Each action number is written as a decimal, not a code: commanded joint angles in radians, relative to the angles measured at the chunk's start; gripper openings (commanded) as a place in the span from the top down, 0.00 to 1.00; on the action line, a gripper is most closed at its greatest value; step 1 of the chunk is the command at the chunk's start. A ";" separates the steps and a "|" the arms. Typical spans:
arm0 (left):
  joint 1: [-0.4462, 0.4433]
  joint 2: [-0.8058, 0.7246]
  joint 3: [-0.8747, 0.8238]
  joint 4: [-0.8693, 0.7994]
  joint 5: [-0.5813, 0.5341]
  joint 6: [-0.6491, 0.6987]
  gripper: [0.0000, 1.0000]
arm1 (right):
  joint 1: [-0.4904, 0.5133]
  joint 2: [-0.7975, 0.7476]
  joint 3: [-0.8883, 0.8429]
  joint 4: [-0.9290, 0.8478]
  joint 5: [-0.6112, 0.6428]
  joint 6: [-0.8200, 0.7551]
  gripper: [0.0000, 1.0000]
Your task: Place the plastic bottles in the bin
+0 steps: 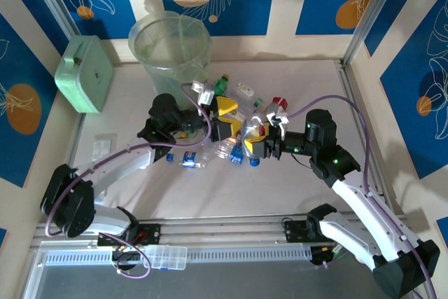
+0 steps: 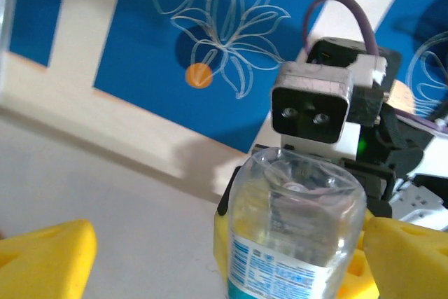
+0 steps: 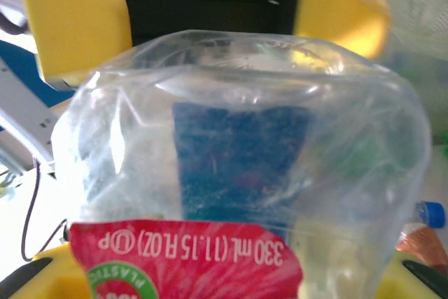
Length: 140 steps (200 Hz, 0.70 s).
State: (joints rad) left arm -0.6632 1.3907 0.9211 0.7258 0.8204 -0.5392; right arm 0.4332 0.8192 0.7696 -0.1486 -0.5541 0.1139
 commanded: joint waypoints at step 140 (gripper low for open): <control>-0.100 0.124 0.112 0.291 0.306 -0.070 0.36 | 0.019 0.025 0.013 0.011 -0.158 -0.028 0.55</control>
State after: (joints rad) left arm -0.7483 1.4960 0.9836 0.9466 1.0508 -0.5762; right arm 0.4454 0.8398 0.7696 -0.1242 -0.6933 0.0948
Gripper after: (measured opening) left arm 0.681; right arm 0.449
